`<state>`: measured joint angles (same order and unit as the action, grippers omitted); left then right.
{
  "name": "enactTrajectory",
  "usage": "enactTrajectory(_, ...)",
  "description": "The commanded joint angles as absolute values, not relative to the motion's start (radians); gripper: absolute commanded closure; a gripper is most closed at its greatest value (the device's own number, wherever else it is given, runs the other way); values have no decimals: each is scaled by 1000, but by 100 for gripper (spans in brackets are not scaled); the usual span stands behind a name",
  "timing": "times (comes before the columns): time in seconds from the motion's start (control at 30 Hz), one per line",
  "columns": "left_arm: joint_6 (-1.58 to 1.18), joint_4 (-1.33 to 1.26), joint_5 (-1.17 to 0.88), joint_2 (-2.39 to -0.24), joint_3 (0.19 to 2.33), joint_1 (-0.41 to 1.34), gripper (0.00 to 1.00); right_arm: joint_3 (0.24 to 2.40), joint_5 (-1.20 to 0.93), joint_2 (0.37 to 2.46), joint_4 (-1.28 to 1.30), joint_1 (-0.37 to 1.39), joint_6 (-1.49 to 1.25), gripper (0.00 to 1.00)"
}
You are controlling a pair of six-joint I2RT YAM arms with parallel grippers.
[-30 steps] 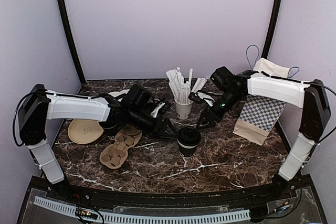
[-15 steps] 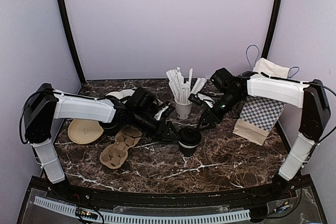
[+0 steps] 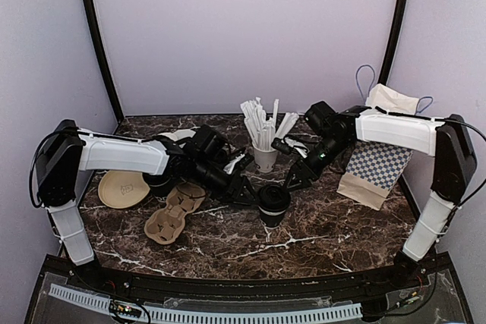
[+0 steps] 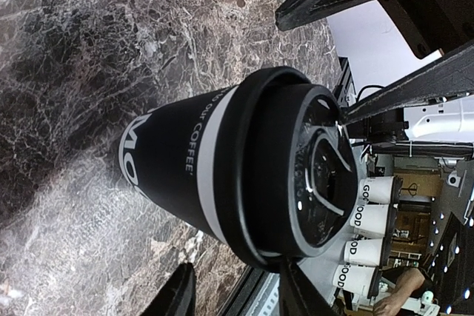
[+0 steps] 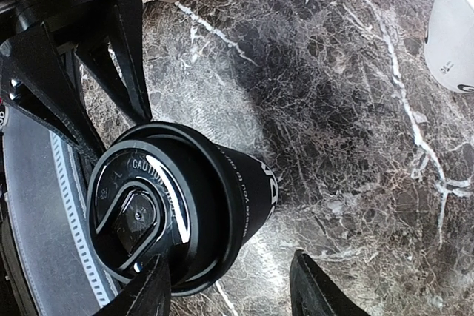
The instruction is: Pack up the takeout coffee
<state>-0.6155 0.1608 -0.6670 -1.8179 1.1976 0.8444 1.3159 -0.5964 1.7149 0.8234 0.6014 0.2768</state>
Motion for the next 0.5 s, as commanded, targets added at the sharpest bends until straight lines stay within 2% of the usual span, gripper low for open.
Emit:
enactTrajectory(0.0, -567, 321, -601, -1891, 1183, 848, 61, 1277, -601, 1744, 821, 598, 292, 46)
enactTrajectory(0.37, -551, 314, -581, -1945, 1206, 847, 63, 1267, -612, 1735, 826, 597, 292, 46)
enactTrajectory(0.47, -551, 313, -580, -1920, 1206, 847, 63, 1306, -655, 1705, 862, 590, 310, 39)
